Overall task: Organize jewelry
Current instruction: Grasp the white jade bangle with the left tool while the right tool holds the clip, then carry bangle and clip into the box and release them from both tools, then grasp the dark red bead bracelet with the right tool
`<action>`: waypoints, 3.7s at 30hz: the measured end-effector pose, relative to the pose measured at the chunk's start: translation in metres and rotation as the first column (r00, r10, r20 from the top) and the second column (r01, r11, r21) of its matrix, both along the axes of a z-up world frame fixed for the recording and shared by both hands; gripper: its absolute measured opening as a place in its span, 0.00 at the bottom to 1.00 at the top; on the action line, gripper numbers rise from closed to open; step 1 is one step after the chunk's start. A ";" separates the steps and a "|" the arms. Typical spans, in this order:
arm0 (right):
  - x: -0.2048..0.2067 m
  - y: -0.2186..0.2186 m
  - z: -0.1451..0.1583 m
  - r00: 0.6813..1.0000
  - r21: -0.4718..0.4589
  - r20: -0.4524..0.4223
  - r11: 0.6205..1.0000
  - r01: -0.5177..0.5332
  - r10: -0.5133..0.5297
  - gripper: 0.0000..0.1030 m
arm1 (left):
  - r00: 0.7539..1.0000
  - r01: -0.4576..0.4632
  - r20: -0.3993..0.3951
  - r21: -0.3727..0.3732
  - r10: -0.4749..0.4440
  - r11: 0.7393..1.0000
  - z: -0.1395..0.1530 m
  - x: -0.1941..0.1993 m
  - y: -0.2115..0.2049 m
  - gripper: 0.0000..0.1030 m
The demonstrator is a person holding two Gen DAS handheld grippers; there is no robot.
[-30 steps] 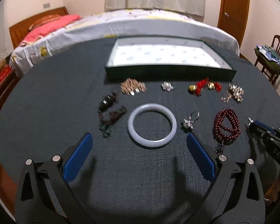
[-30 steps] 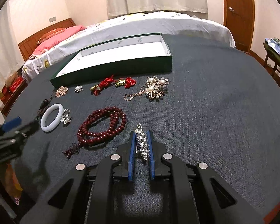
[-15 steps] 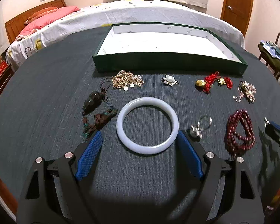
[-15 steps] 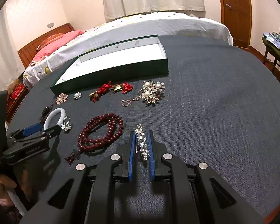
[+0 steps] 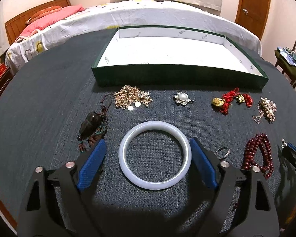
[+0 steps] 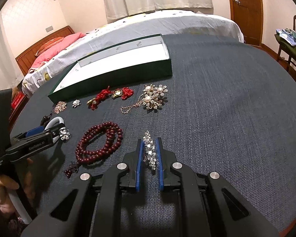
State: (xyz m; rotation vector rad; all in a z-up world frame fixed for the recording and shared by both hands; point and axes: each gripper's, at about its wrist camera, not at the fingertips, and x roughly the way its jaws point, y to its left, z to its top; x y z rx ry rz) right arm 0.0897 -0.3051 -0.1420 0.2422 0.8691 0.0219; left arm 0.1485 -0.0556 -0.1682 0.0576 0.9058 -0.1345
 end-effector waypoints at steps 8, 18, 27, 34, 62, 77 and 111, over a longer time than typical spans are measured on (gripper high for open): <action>0.001 0.002 -0.001 1.000 -0.013 0.000 1.000 -0.001 0.001 0.13 | 1.000 0.011 0.012 0.005 -0.011 1.000 0.001 -0.006 0.000 0.67; 0.002 0.008 0.017 0.999 -0.022 0.041 1.000 -0.012 0.013 0.13 | 0.996 0.012 0.083 -0.012 -0.011 1.000 0.031 -0.021 0.003 0.67; 0.026 0.007 0.047 0.993 -0.002 0.119 1.000 -0.013 0.013 0.13 | 0.986 0.046 0.165 -0.032 -0.040 0.998 0.070 -0.005 -0.008 0.67; 0.071 0.008 0.071 0.981 -0.014 0.193 1.000 -0.017 0.019 0.13 | 0.972 0.063 0.228 -0.041 -0.052 0.997 0.088 0.035 -0.025 0.67; 0.182 0.013 0.004 1.000 -0.132 0.022 0.991 -0.011 0.014 0.13 | 0.998 0.049 0.029 -0.017 -0.048 0.999 0.007 0.152 -0.040 0.67; 0.183 0.013 0.005 1.000 -0.139 0.027 0.990 -0.005 0.008 0.31 | 0.998 0.051 0.021 -0.017 -0.051 0.999 0.003 0.152 -0.042 0.78; 0.016 0.084 0.009 0.995 -0.166 0.097 0.986 -0.007 0.023 0.77 | 0.959 -0.193 0.209 -0.011 0.191 0.981 0.053 -0.042 0.074 0.88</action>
